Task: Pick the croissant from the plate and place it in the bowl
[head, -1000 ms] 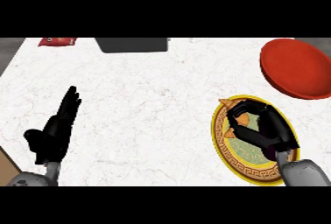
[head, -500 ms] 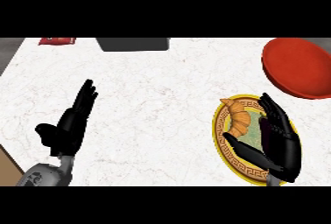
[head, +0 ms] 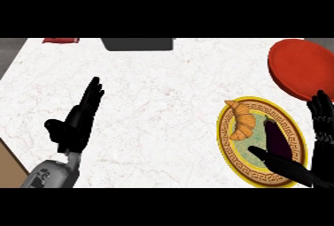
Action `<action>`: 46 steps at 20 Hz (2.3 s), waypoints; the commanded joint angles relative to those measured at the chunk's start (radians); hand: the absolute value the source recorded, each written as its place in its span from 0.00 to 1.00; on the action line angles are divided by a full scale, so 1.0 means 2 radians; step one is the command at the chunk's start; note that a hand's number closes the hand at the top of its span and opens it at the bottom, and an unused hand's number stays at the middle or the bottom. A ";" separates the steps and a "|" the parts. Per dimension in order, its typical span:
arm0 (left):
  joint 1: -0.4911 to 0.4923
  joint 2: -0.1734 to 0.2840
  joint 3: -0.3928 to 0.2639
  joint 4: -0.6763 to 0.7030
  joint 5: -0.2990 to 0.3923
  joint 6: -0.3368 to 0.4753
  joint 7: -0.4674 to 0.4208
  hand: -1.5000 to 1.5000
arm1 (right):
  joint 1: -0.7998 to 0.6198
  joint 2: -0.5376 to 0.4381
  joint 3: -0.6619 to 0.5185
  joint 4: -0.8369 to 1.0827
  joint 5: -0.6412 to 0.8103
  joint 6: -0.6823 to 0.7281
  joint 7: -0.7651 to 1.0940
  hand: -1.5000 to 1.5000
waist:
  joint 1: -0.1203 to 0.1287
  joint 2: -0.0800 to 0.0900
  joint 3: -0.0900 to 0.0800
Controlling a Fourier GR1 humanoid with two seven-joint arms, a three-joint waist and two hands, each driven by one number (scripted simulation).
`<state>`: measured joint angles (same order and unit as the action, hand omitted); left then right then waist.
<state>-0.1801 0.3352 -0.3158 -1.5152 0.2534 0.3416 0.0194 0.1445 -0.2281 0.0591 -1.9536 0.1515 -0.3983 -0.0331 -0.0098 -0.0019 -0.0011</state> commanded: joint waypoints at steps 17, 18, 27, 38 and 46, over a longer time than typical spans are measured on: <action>0.002 -0.045 0.040 0.024 -0.047 -0.044 -0.002 0.50 | -0.070 -0.044 -0.003 0.054 -0.001 0.151 0.232 0.00 | 0.004 0.001 0.001; 0.021 -0.046 0.008 -0.030 -0.060 -0.024 0.026 0.50 | -0.061 -0.022 0.017 0.100 0.014 0.129 0.180 0.00 | 0.006 0.001 0.001; -0.005 -0.063 0.070 0.006 -0.075 -0.068 0.023 0.50 | -0.026 -0.006 -0.043 0.084 -0.030 0.172 0.102 0.00 | 0.003 0.001 0.001; 0.008 -0.088 0.090 0.002 -0.106 -0.087 0.030 0.50 | -0.011 0.048 -0.033 0.112 -0.038 0.188 0.076 0.00 | 0.004 0.001 0.001; 0.021 -0.114 0.093 -0.031 -0.134 -0.092 0.040 0.50 | -0.035 0.060 -0.050 0.161 -0.041 0.196 0.052 0.00 | 0.004 0.001 0.001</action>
<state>-0.1404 0.1276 -0.1297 -1.5334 0.0227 0.1495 0.0653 0.0504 -0.1129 -0.0293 -1.6588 0.0748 -0.0271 0.1139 -0.0001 -0.0003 0.0000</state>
